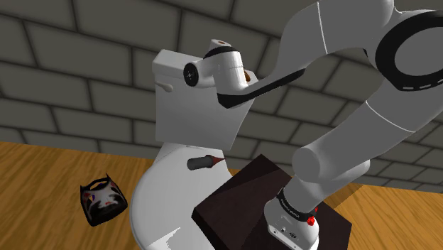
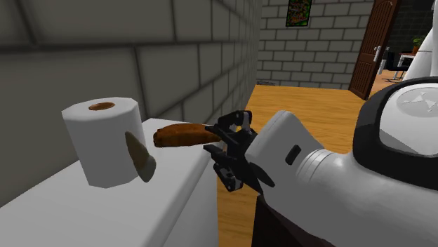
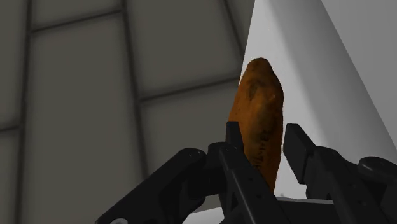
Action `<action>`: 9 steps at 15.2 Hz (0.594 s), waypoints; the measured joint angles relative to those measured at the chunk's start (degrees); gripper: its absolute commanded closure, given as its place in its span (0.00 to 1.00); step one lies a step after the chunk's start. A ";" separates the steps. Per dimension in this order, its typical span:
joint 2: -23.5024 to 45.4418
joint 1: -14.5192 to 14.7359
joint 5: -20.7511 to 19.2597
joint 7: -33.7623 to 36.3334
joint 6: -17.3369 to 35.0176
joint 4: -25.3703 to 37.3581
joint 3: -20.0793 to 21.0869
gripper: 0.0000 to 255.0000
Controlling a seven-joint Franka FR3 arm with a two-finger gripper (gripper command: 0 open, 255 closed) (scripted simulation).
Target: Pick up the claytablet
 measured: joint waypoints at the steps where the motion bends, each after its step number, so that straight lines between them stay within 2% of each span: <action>1: -0.73 0.05 0.38 -0.79 0.22 0.19 -0.13 1.00; 9: -5.75 0.37 2.57 -6.56 2.02 1.60 -1.61 1.00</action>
